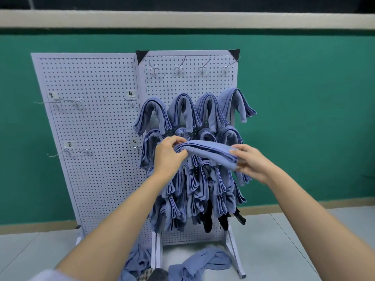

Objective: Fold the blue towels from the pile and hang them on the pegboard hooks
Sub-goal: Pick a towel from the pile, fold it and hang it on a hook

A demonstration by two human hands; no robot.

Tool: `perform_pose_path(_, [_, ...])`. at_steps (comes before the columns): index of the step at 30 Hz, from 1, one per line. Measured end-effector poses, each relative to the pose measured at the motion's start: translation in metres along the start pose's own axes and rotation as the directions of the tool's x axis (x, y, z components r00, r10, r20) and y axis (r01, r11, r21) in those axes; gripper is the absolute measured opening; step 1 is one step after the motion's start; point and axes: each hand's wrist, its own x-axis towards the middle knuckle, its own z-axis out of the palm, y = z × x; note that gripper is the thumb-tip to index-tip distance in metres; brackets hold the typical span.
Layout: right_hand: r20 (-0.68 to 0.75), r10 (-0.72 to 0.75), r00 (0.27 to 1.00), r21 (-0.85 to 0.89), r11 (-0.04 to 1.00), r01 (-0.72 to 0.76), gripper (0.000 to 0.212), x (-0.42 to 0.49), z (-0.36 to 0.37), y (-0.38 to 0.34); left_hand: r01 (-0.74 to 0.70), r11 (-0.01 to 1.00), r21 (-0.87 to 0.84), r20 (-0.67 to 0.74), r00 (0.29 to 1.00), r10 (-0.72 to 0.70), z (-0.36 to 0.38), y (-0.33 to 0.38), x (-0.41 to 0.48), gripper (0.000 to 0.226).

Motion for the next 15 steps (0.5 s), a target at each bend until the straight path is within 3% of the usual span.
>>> perform_pose_path(2, [0.000, -0.040, 0.999, -0.278, 0.960, 0.038, 0.033, 0.002, -0.004, 0.008, -0.015, 0.997, 0.071, 0.027, 1.000, 0.013, 0.001, 0.007, 0.011, 0.019])
perform_pose_path(4, [-0.026, -0.217, 0.976, -0.473, 0.863, 0.179, 0.041, 0.004, -0.001, 0.005, -0.030, 0.992, 0.123, 0.054, 0.998, 0.024, 0.006, 0.016, 0.019, 0.020])
perform_pose_path(7, [0.074, -0.430, 0.900, -0.545, 0.738, 0.398, 0.042, 0.008, 0.013, -0.011, -0.043, 0.979, 0.198, 0.079, 0.996, 0.028, 0.016, 0.036, 0.027, 0.020])
perform_pose_path(9, [0.133, -0.460, 0.878, -0.626, 0.648, 0.434, 0.052, 0.014, 0.018, -0.019, -0.057, 0.977, 0.207, 0.073, 0.996, 0.042, 0.024, 0.048, 0.034, 0.019])
perform_pose_path(11, [0.100, -0.502, 0.859, -0.705, 0.574, 0.417, 0.050, 0.022, 0.016, -0.023, -0.080, 0.981, 0.177, 0.065, 0.995, 0.070, 0.033, 0.059, 0.042, 0.018])
perform_pose_path(15, [-0.095, -0.616, 0.782, -0.647, 0.635, 0.422, 0.028, 0.039, -0.001, -0.036, -0.118, 0.987, 0.104, 0.026, 0.993, 0.116, 0.054, 0.076, 0.059, 0.016])
